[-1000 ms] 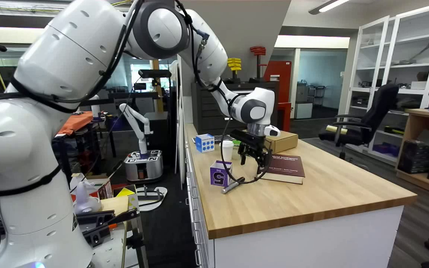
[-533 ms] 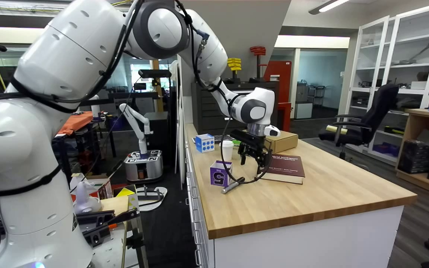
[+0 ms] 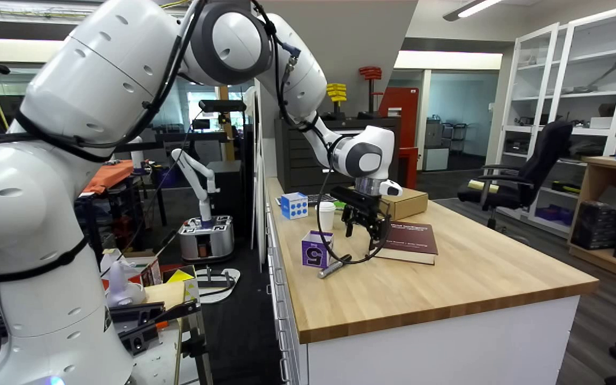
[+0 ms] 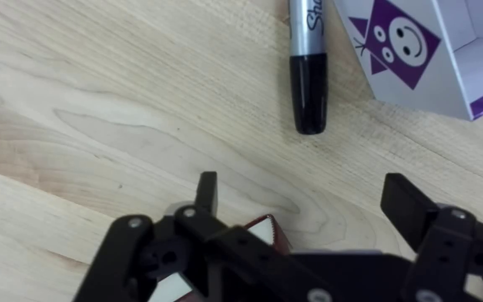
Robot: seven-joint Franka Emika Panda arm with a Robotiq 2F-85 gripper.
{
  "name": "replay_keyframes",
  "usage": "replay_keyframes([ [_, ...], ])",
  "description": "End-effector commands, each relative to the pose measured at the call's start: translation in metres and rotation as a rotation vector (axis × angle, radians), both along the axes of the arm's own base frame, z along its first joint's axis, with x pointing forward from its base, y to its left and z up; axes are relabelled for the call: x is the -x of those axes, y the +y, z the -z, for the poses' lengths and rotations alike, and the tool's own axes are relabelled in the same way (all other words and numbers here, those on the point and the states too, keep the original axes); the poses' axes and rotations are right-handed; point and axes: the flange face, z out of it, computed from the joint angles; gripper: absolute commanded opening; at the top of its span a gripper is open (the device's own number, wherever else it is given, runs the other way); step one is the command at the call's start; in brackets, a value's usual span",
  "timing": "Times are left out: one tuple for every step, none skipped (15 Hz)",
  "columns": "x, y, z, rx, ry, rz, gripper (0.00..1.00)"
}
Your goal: Place the black marker inside the purple and white box
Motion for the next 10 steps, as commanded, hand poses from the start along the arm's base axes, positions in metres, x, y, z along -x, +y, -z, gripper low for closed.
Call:
replay_keyframes([
  [0.001,-0.003,-0.016,0.005,-0.026,0.012,1.0],
  [0.002,-0.005,-0.023,0.009,-0.035,0.017,1.0],
  [0.003,-0.006,-0.029,0.013,-0.045,0.017,1.0],
  [0.005,-0.007,-0.038,0.019,-0.058,0.018,1.0],
  [0.005,-0.009,-0.044,0.025,-0.069,0.021,1.0],
  [0.006,-0.011,-0.052,0.034,-0.081,0.023,1.0],
  [0.007,-0.013,-0.057,0.041,-0.091,0.027,1.0],
  [0.008,-0.015,-0.062,0.049,-0.099,0.032,1.0],
  [0.01,-0.019,-0.065,0.059,-0.105,0.04,1.0],
  [0.012,-0.022,-0.067,0.069,-0.109,0.05,1.0],
])
